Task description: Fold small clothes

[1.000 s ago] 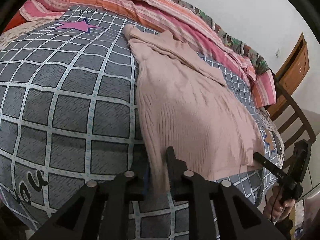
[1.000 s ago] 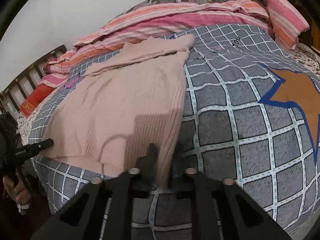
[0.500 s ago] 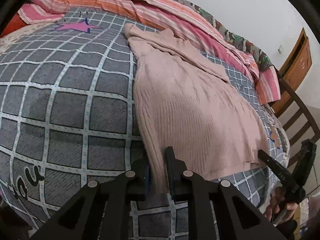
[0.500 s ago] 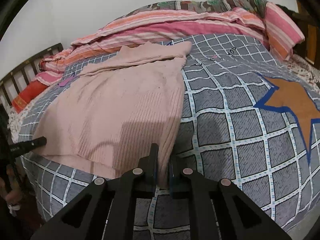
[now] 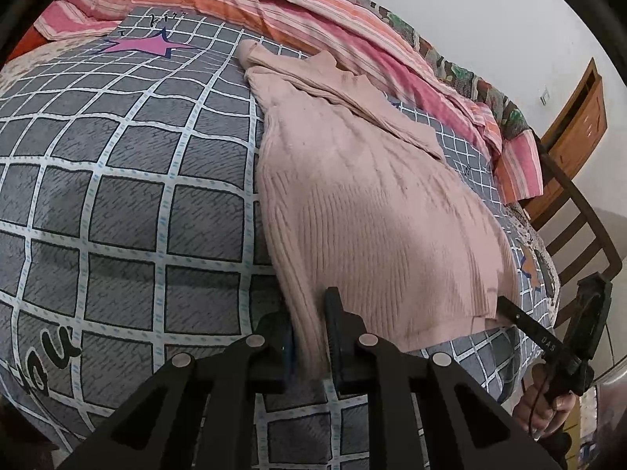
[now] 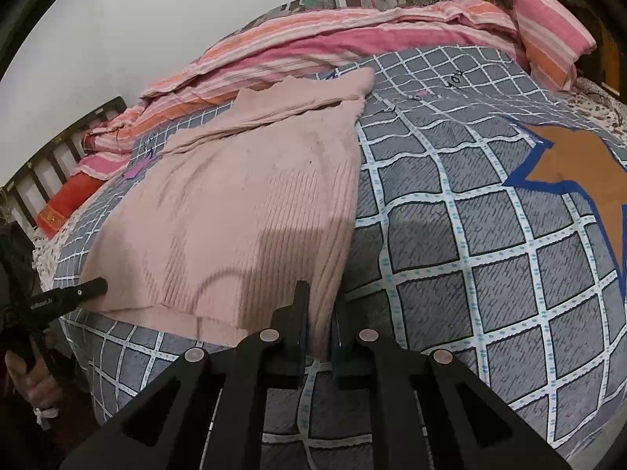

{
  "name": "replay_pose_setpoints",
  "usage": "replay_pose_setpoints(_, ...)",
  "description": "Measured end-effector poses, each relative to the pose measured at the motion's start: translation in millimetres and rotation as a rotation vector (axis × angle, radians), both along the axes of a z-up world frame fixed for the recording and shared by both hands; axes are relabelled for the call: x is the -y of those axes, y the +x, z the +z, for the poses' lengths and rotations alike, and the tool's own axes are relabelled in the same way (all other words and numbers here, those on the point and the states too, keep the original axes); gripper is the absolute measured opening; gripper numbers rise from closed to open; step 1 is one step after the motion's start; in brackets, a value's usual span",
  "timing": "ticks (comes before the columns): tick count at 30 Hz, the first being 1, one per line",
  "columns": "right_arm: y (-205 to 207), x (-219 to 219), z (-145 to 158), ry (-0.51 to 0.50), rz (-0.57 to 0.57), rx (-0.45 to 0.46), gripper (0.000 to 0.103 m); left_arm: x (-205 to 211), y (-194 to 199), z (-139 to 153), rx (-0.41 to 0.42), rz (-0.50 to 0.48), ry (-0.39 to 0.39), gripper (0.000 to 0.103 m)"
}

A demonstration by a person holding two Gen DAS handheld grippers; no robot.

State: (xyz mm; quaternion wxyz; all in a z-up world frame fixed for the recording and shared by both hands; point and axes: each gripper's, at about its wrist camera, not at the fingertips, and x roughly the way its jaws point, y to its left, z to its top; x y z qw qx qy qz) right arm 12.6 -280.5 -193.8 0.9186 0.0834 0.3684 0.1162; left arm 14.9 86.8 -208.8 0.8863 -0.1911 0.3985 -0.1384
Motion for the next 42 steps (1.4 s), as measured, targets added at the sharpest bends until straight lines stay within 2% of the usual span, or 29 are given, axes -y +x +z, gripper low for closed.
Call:
replay_pose_setpoints(5,1.7,1.4,0.1,0.018,-0.005,-0.025,0.010,3.3,-0.2,1.0,0.004,-0.004,0.023,0.014)
replay_pose_setpoints(11,4.1,5.3,-0.4,0.052,-0.006,-0.047,0.010,0.9,-0.9,-0.4,0.005,-0.004,0.004,0.012)
replay_pose_setpoints(20,1.5,4.1,0.0,0.045,-0.016,-0.014,0.008,-1.8,-2.6,3.5,0.025,-0.003,-0.020,0.007)
replay_pose_setpoints(24,-0.6,4.6,3.4,0.051,-0.022,0.006,0.006,-7.0,-4.8,8.8,0.052,0.003,-0.063,0.006)
replay_pose_setpoints(31,-7.0,10.0,14.3,0.093,-0.007,0.042,0.005,-17.0,-10.2,28.0,0.096,-0.006,-0.149,0.006)
replay_pose_setpoints(36,-18.0,12.6,34.7,0.131,-0.002,0.110,0.005,-24.0,-14.8,47.8,0.139,0.007,-0.207,0.006)
replay_pose_setpoints(42,-21.1,15.4,57.9,0.173,-0.007,0.145,0.005,-27.5,-18.0,69.2,0.169,0.011,-0.201,0.006)
